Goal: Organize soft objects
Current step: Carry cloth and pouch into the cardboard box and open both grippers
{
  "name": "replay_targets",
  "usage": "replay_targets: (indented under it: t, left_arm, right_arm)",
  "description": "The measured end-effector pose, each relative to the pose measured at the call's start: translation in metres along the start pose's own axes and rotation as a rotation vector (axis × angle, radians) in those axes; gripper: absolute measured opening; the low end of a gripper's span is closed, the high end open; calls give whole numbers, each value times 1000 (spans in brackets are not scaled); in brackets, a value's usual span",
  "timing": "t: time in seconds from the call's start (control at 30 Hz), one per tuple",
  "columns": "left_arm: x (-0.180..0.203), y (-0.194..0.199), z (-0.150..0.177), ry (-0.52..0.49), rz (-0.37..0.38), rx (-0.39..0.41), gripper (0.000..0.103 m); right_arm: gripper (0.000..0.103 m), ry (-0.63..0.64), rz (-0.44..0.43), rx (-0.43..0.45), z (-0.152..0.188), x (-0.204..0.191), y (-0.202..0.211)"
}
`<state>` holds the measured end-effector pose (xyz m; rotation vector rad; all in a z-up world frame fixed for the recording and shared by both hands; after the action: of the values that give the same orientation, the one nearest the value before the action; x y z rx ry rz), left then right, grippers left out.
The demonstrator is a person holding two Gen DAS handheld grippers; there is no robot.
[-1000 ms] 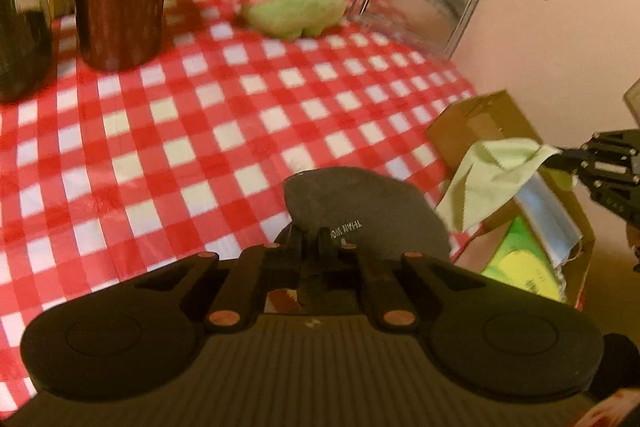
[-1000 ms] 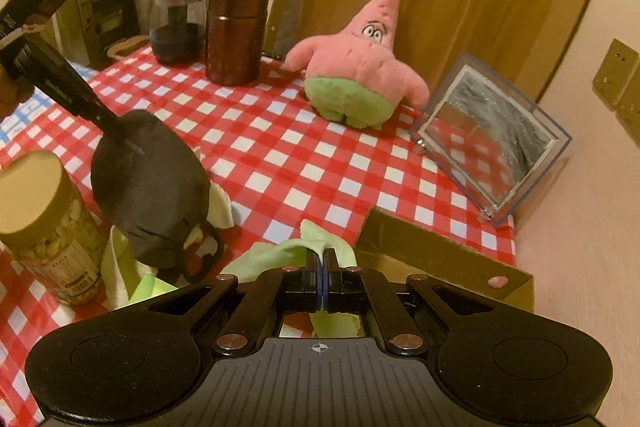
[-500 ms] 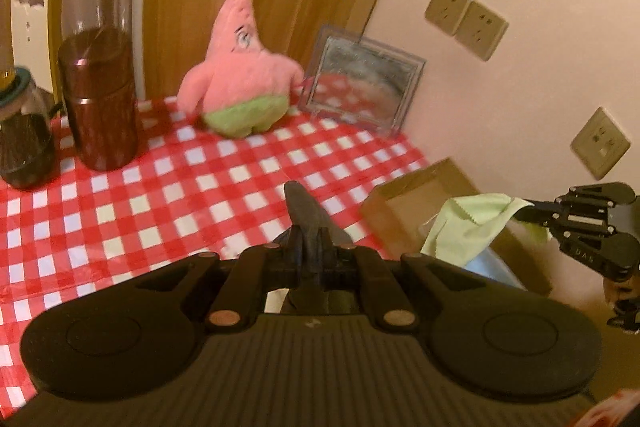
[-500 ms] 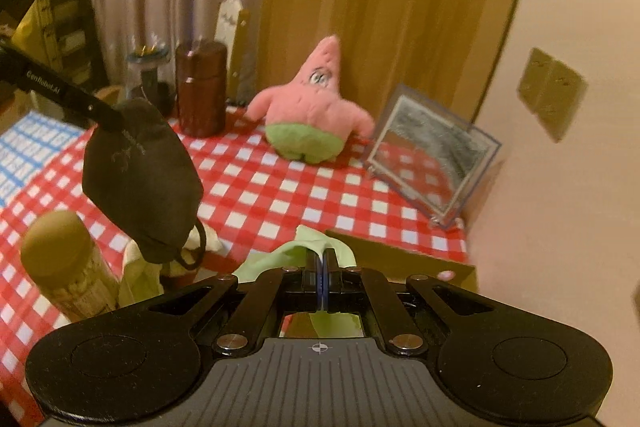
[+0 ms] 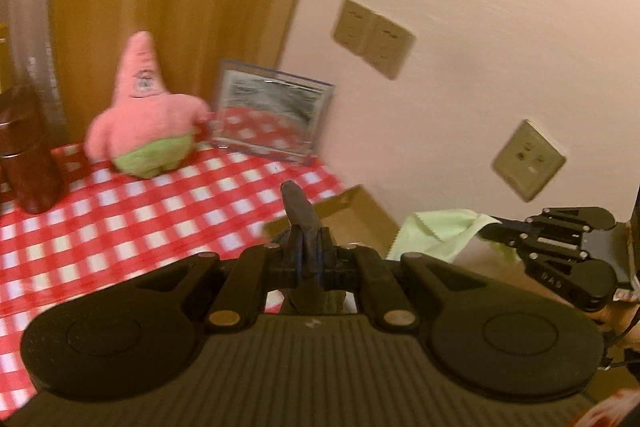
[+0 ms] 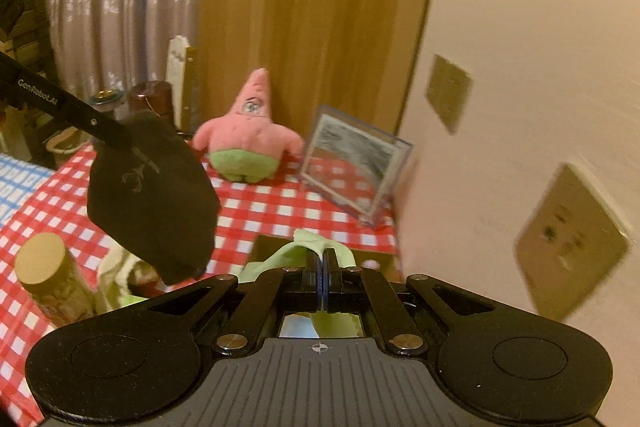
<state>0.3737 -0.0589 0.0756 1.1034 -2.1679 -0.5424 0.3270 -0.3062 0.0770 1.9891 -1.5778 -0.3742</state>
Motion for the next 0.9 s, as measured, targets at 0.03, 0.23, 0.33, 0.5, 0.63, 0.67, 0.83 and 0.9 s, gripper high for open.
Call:
replay_targets:
  t: [0.03, 0.23, 0.33, 0.5, 0.63, 0.67, 0.83, 0.9]
  left_arm:
    - [8, -6, -1, -2, 11, -2, 5]
    - [47, -57, 6, 0, 60, -21, 5]
    - [57, -86, 19, -6, 57, -45, 5]
    - [64, -133, 50, 14, 65, -105, 5]
    - [68, -163, 73, 7, 60, -168, 5]
    - [68, -168, 77, 2, 56, -179, 5]
    - [66, -195, 94, -14, 41, -234, 5]
    - [64, -204, 100, -17, 34, -253, 5]
  right_arm:
    - [1, -8, 8, -1, 3, 6, 1]
    - [1, -34, 54, -26, 28, 32, -6]
    - [1, -62, 54, -51, 44, 41, -16]
    - [1, -86, 43, -96, 73, 45, -35]
    - [1, -87, 18, -142, 95, 39, -52]
    - [1, -86, 6, -155, 101, 36, -55]
    - [1, -105, -87, -198, 122, 20, -74]
    - [1, -115, -128, -204, 125, 14, -81]
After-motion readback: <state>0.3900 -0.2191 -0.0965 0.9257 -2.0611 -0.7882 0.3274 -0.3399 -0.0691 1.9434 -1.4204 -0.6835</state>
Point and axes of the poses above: each gripper's, at about its wrist camera, not at the fingertips, and y roughly against the way its jaws point, x to its right, z to its underside, the point moved 6 cm from there along -y, roughly the way its jaws point, and after that the axes turned 6 degrees about z, right-handed, at the moved point
